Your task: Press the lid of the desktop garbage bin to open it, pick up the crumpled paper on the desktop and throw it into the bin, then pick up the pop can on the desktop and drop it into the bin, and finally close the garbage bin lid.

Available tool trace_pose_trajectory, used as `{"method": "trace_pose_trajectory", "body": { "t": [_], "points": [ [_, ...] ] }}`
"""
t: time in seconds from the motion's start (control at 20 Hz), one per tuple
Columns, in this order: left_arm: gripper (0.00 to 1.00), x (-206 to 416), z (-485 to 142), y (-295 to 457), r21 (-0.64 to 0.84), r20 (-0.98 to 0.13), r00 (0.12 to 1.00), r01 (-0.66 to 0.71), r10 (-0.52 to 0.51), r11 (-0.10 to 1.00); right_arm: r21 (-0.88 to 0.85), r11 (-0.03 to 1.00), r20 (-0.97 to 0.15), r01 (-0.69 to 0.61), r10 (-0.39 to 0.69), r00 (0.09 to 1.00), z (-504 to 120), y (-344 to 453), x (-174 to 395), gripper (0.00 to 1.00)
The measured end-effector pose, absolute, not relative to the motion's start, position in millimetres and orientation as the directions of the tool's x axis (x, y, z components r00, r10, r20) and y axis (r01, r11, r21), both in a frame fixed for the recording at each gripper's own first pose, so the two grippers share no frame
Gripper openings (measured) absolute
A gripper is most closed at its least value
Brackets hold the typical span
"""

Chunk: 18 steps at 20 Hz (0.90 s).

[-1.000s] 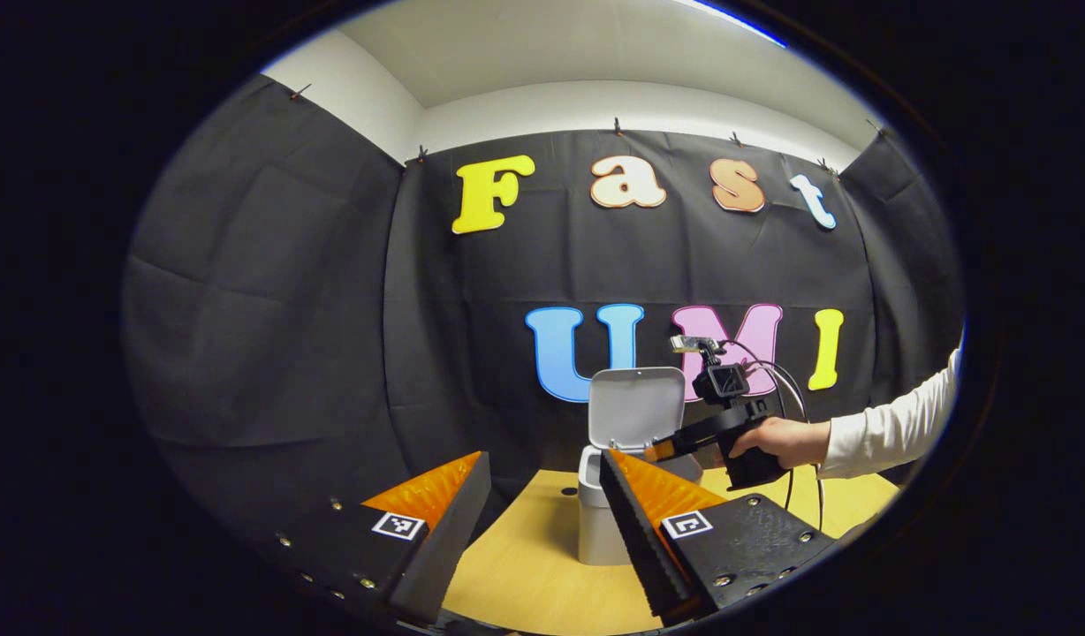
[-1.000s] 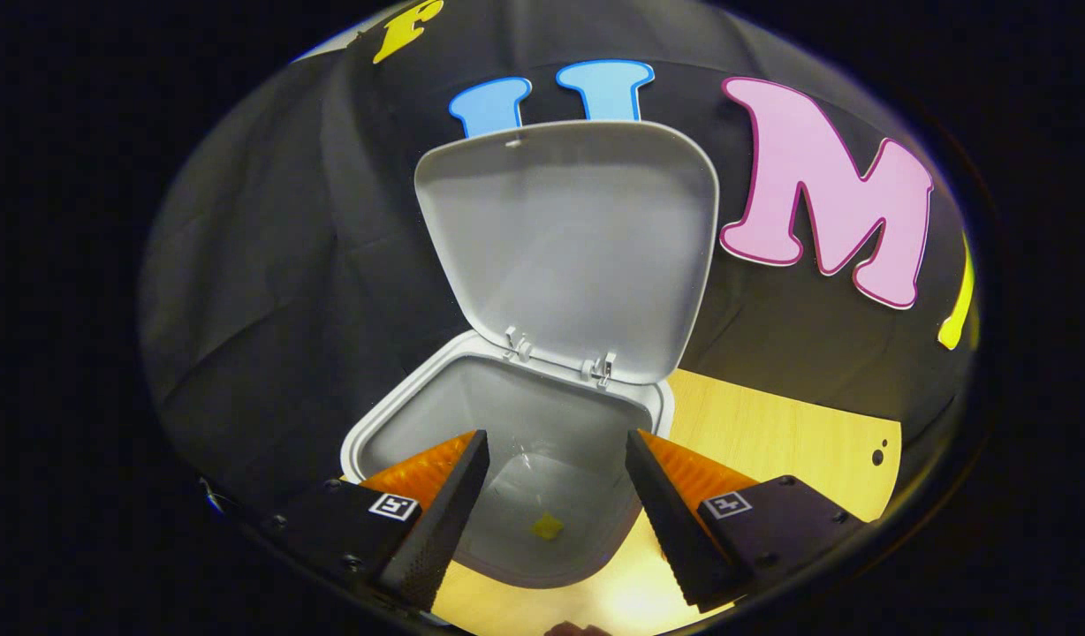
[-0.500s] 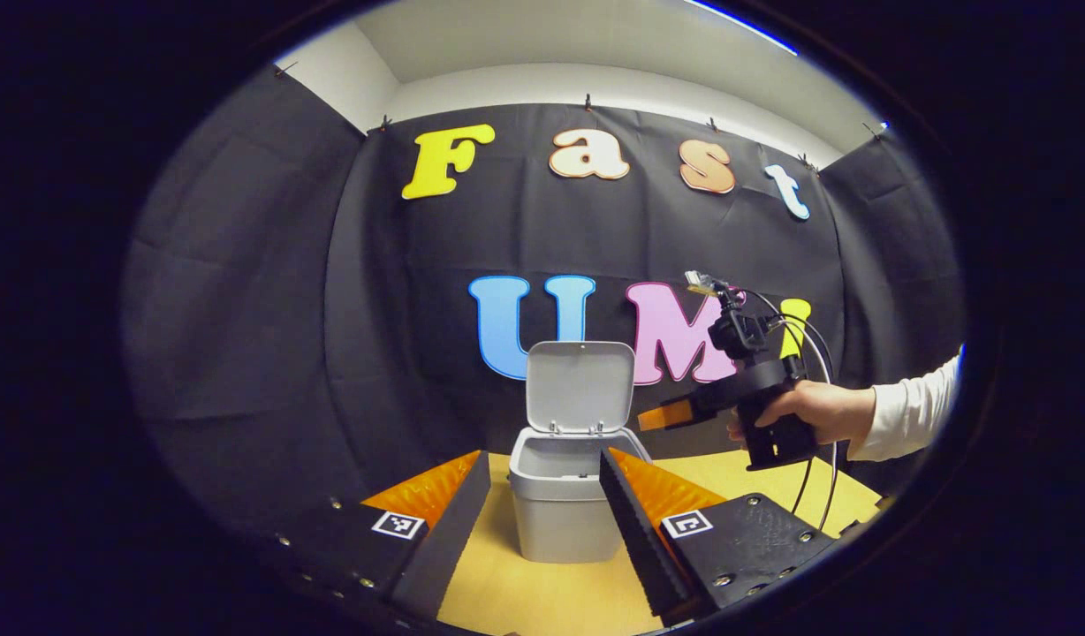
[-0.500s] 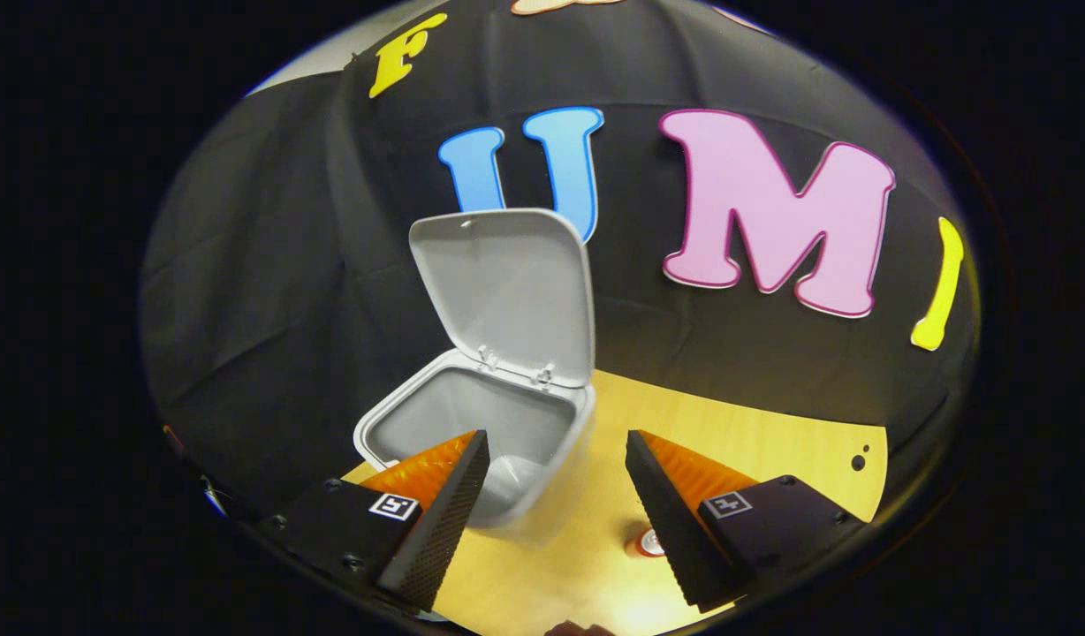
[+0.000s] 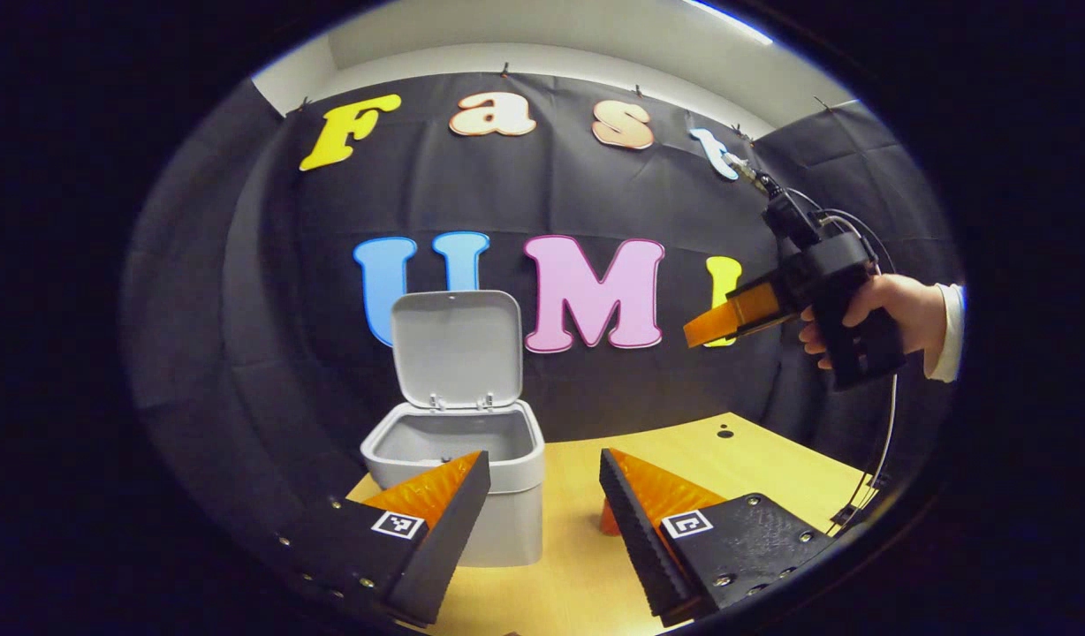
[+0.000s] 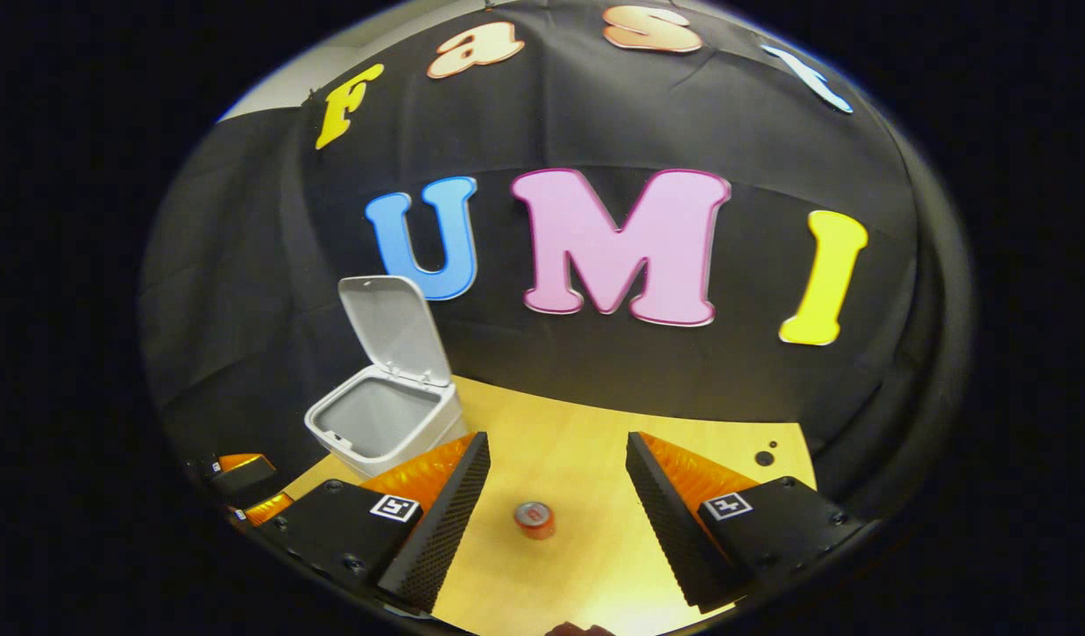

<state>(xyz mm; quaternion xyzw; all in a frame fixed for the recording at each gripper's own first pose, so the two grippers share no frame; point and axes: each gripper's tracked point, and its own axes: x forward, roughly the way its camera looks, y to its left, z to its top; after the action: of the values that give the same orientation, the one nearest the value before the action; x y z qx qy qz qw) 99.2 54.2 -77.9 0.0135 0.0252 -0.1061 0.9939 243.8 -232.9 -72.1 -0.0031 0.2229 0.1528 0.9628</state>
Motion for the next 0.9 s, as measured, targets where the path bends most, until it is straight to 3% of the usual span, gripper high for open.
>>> {"method": "trace_pose_trajectory", "body": {
  "t": [0.45,0.9],
  "points": [
    [0.83,168.4,-151.6,-34.8,-0.054,-0.144,0.936,0.315,-0.32,0.947,0.067,0.992,-0.472,-0.107,0.126,0.873,-90.7,-365.9,215.0,1.0],
    [0.83,235.3,-220.8,-80.0,-0.048,-0.28,0.901,0.331,-0.331,0.942,0.113,0.992,-0.528,-0.056,0.108,0.842,-126.7,-406.5,213.7,0.99]
  ]
}}
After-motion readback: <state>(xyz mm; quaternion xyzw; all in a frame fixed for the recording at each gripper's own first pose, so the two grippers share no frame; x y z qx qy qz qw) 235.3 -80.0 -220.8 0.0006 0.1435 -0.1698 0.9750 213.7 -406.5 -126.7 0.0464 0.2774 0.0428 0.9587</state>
